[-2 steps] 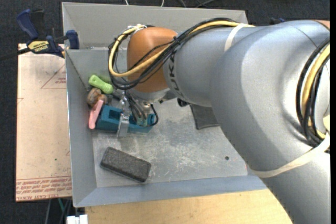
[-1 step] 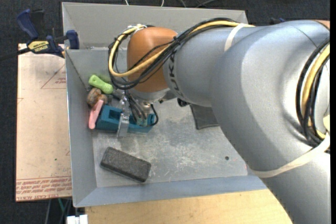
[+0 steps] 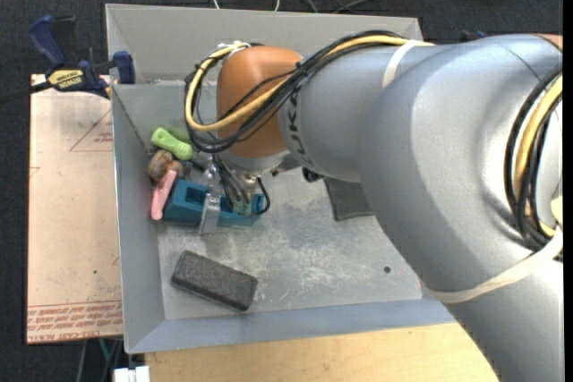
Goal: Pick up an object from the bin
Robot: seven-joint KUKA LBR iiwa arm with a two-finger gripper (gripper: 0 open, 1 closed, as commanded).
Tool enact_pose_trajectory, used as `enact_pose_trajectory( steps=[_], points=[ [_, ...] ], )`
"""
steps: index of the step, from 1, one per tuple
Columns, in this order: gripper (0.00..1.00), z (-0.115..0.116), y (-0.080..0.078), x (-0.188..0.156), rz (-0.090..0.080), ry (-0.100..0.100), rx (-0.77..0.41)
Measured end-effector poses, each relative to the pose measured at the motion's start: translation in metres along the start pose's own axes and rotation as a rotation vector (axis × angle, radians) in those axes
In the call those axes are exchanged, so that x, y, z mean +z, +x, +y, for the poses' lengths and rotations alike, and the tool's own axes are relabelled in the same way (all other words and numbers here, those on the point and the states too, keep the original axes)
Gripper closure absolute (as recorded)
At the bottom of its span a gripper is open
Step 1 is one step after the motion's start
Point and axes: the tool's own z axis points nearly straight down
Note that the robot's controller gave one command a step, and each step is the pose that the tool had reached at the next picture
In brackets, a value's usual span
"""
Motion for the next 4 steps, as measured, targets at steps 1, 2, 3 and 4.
enact_pose_trajectory(
  steps=[1,2,3,4],
  points=[
    [1.00,0.0000,-0.0001,0.0000,0.000,0.000,0.000],
    [1.00,0.0000,-0.0001,-0.0001,0.000,0.000,0.000],
    [1.00,0.0000,-0.0001,-0.0001,0.000,0.000,0.000],
    [1.00,0.0000,-0.0001,-0.0001,0.000,0.000,0.000]
  ],
)
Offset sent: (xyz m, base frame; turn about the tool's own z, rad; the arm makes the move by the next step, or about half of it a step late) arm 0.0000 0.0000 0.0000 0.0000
